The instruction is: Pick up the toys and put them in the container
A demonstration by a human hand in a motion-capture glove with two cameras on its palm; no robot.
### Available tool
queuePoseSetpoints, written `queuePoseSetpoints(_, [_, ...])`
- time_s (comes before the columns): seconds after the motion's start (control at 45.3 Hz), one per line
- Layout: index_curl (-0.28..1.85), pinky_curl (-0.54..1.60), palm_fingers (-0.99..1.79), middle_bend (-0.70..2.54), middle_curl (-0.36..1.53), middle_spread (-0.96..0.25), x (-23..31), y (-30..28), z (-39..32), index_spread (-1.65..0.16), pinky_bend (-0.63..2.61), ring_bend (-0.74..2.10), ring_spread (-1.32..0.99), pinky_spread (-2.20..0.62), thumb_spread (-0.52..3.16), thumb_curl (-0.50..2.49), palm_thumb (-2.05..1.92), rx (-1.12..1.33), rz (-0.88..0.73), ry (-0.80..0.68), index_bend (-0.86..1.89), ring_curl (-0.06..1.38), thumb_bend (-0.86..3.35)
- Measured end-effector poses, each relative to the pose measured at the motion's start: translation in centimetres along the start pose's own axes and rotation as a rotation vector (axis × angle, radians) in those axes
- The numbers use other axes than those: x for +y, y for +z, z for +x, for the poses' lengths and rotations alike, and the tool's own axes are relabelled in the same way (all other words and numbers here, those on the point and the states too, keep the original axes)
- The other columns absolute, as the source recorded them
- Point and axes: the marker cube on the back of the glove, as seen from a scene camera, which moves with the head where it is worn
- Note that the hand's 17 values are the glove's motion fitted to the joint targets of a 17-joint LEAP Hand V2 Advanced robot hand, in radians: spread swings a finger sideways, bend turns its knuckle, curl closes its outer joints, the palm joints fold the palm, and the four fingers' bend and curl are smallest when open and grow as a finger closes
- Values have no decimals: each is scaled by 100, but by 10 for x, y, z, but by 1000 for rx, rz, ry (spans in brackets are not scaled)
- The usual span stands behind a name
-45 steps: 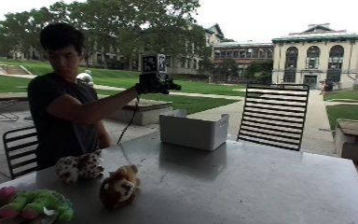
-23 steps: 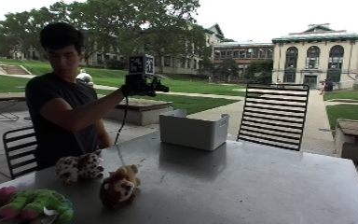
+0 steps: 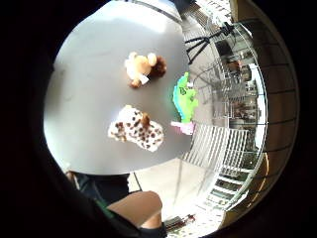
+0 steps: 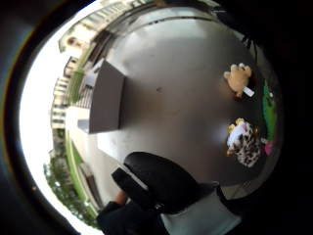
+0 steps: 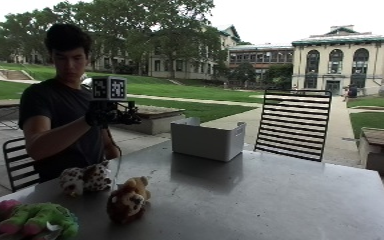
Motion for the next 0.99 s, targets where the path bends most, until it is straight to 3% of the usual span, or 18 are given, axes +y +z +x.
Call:
queuePoseSetpoints(0.331, [38, 29, -8, 20, 32, 0, 23, 64, 61, -21, 40, 14, -9, 1, 91, 14, -14, -47, -18, 104, 19, 10, -10])
queuePoseSetpoints(0.729, [41, 31, -2, 26, 38, -1, 26, 148, 78, -23, 36, 16, -11, 1, 95, 16, -9, -102, -152, 146, 19, 11, -7])
queuePoseSetpoints(0.906, [44, 31, 10, 34, 41, -2, 28, 168, 79, -23, 33, 17, -12, 1, 104, 20, 1, -90, -164, 164, 24, 12, -1])
queuePoseSetpoints(0.994, [42, 33, 29, 31, 40, -4, 31, 178, 77, -23, 45, 28, -14, 1, 112, 24, 20, -68, -163, 175, 17, 14, 10])
